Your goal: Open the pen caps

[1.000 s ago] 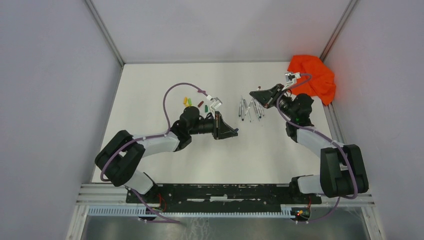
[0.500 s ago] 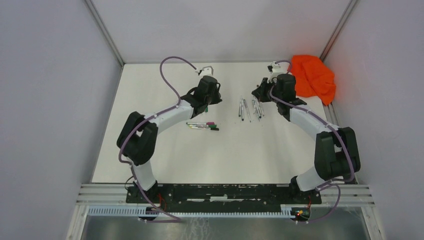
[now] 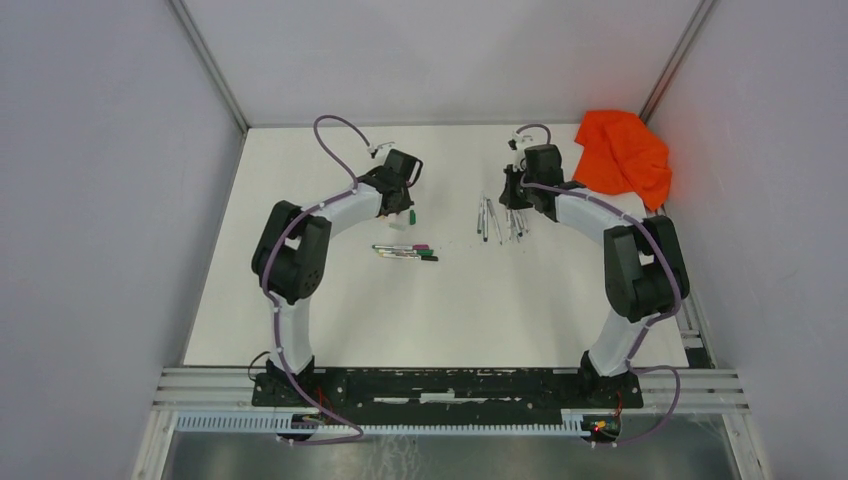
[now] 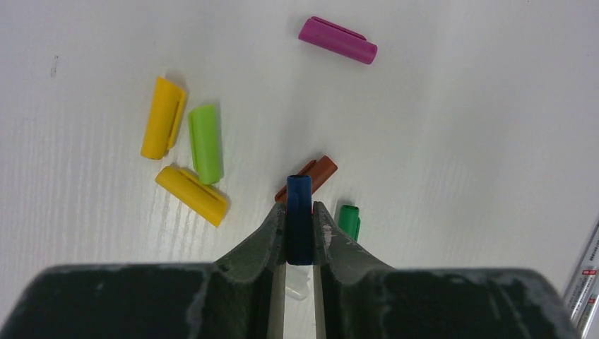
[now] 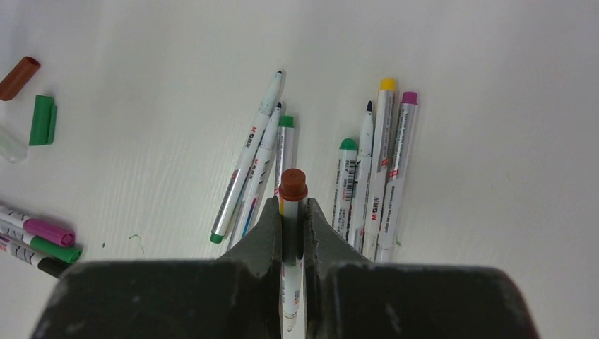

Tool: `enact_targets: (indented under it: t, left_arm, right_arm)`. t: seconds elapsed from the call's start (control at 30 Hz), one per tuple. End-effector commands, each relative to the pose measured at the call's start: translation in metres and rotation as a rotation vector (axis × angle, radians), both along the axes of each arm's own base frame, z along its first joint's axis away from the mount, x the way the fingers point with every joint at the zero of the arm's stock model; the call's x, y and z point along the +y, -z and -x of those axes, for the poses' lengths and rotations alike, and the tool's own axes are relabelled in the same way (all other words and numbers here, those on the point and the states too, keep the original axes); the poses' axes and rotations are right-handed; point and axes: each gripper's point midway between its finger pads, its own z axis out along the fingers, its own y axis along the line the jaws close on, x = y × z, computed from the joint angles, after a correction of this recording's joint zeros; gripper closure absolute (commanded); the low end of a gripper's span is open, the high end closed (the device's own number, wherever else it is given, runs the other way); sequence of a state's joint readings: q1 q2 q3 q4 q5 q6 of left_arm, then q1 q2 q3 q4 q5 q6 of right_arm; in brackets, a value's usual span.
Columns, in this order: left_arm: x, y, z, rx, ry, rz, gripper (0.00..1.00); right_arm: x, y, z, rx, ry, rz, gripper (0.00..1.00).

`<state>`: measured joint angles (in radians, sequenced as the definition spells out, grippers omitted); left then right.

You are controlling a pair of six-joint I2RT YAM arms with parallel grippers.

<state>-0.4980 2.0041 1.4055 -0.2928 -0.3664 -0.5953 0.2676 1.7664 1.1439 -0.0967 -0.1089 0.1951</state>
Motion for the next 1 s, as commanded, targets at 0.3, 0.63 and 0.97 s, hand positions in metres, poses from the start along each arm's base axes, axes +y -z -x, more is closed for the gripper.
enact_targets:
  t: [0.3,0.63,0.97]
  left_arm:
    - [0.010,0.008,-0.014,0.008,-0.030,-0.005,0.71]
    - [0.012,0.001,-0.015,-0.007,-0.049,0.009,0.65]
    - [0.018,-0.040,-0.009,-0.093,-0.080,0.053,0.51]
  right_arm:
    - [0.007,0.026,-0.021,0.045,-0.004,0.114,0.99]
    - [0.007,0.040,-0.023,0.066,-0.010,0.138,0.75]
    - [0.006,0.019,-0.026,-0.005,-0.009,0.162,0.64]
